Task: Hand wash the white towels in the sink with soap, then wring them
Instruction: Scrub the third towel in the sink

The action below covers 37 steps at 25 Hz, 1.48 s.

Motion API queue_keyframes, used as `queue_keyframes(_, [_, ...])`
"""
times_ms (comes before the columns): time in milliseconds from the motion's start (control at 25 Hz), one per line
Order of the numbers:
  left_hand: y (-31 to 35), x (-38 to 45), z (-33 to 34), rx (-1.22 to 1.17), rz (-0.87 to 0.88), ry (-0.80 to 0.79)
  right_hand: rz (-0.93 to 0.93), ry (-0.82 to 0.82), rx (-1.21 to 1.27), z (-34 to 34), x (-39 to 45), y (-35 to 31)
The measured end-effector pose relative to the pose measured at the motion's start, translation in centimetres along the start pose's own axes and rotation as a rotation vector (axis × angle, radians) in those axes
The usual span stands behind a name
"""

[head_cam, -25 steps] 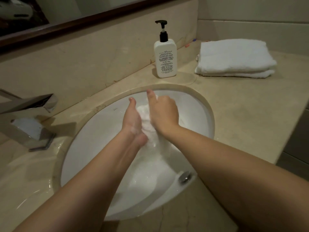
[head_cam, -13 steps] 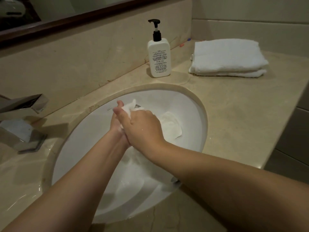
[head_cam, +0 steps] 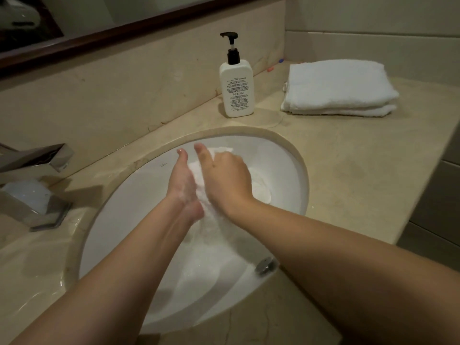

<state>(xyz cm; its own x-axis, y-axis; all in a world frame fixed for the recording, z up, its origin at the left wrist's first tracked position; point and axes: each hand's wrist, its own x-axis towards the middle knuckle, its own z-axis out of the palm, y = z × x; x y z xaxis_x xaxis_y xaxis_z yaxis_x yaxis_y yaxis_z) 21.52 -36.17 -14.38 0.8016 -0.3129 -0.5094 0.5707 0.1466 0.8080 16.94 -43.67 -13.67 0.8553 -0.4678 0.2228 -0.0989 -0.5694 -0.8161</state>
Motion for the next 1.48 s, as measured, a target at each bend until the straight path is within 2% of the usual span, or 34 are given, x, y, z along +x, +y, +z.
queue_keyframes(80, [-0.4,0.2,-0.1,-0.019,0.033,-0.026,-0.125,-0.053,-0.064,0.7,-1.3,-0.5])
queue_keyframes(120, [-0.5,0.2,0.0,-0.006,0.018,-0.029,-0.117,-0.032,-0.073,0.6,-1.1,-0.5])
queue_keyframes(240, [0.0,0.7,0.1,0.046,-0.061,-0.005,0.101,0.019,0.037,-0.4,1.5,0.4])
queue_keyframes(440, [1.3,1.6,-1.3,0.130,-0.036,-0.014,0.255,0.006,0.413,-0.5,2.0,1.6])
queue_keyframes(560, [2.8,1.6,-3.4,0.202,-0.027,-0.066,0.332,-0.124,0.411,-0.9,2.7,2.2])
queue_keyframes(720, [2.4,1.9,-5.0,0.632,-0.024,0.013,0.417,-0.347,0.244,-0.9,2.9,3.6])
queue_keyframes(880, [1.4,1.2,-4.4,1.008,-0.051,0.109,0.457,-0.334,0.130,-0.5,2.7,4.5])
queue_keyframes(1000, [0.9,1.4,-4.8,1.054,-0.126,0.045,0.486,-0.357,0.029,-0.7,2.5,4.7])
queue_keyframes(1160, [0.3,1.6,-5.3,1.081,-0.181,-0.062,0.477,-0.634,-0.319,-0.8,2.0,4.1])
queue_keyframes(1200, [0.1,1.8,-5.4,1.079,-0.171,-0.074,0.472,-0.642,-0.338,-0.8,2.0,4.1])
queue_keyframes(1320, [0.2,2.1,-5.3,0.985,-0.081,-0.075,0.450,-0.492,-0.221,-0.5,2.1,4.1])
queue_keyframes(1480, [1.1,2.1,-4.7,0.654,0.106,-0.007,0.443,-0.228,0.228,-0.6,2.2,3.0])
